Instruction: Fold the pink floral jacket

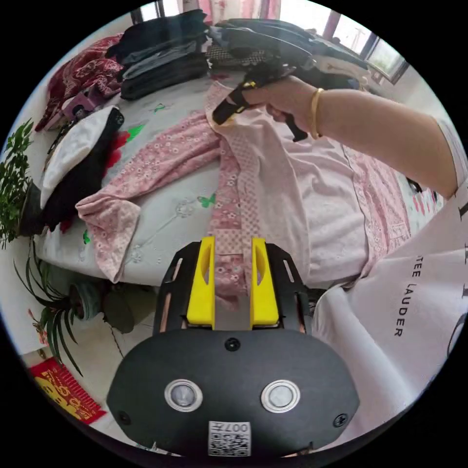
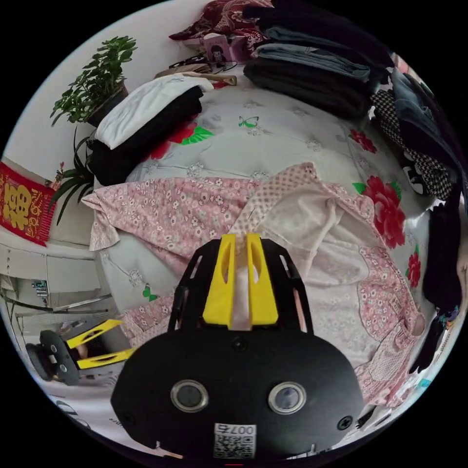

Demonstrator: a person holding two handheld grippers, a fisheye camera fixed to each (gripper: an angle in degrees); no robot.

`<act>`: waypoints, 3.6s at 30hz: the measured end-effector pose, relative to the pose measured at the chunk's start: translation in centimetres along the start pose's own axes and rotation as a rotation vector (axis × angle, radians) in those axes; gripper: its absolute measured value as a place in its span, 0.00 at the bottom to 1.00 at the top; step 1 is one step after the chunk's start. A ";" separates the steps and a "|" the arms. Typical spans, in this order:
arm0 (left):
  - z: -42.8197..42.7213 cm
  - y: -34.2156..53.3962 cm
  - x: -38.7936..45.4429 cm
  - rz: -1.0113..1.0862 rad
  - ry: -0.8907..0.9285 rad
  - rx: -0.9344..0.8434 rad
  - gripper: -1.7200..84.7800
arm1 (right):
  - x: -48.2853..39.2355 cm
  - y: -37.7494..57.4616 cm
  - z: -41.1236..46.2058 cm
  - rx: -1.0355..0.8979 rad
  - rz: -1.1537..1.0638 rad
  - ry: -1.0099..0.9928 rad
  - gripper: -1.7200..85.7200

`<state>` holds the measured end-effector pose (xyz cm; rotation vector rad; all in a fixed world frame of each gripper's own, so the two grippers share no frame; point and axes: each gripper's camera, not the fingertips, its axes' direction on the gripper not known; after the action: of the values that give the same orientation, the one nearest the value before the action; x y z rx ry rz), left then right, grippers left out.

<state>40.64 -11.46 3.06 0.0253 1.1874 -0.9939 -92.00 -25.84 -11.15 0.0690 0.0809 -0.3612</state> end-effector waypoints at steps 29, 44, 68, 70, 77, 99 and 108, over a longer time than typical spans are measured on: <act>-6.3 -3.0 -2.5 0.506 0.503 0.212 0.01 | 6.4 9.5 -11.1 0.334 0.234 0.000 0.06; -4.8 -6.7 -1.5 0.687 0.608 0.162 0.01 | -2.6 7.6 -2.9 0.085 -0.095 0.324 0.03; -0.4 -10.0 2.4 0.768 0.602 0.044 0.01 | 4.3 7.2 -4.5 0.339 0.224 -0.044 0.05; -1.0 -10.2 2.5 0.772 0.611 0.061 0.01 | 7.1 9.0 -7.0 0.396 0.249 -0.063 0.04; -0.2 -13.0 6.7 0.857 0.622 0.035 0.02 | 17.5 12.9 -8.8 0.381 0.388 0.007 0.03; -1.2 -4.8 5.3 0.596 0.334 0.087 0.12 | 3.1 35.6 -6.2 0.292 0.545 -0.143 0.06; -0.2 4.2 0.7 0.254 -0.027 0.054 0.13 | -3.5 36.4 -1.4 0.190 0.561 -0.347 0.11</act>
<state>43.29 -9.26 0.51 0.2001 1.1019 -0.7997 -82.39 9.41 -10.30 0.2103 -0.3129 0.1842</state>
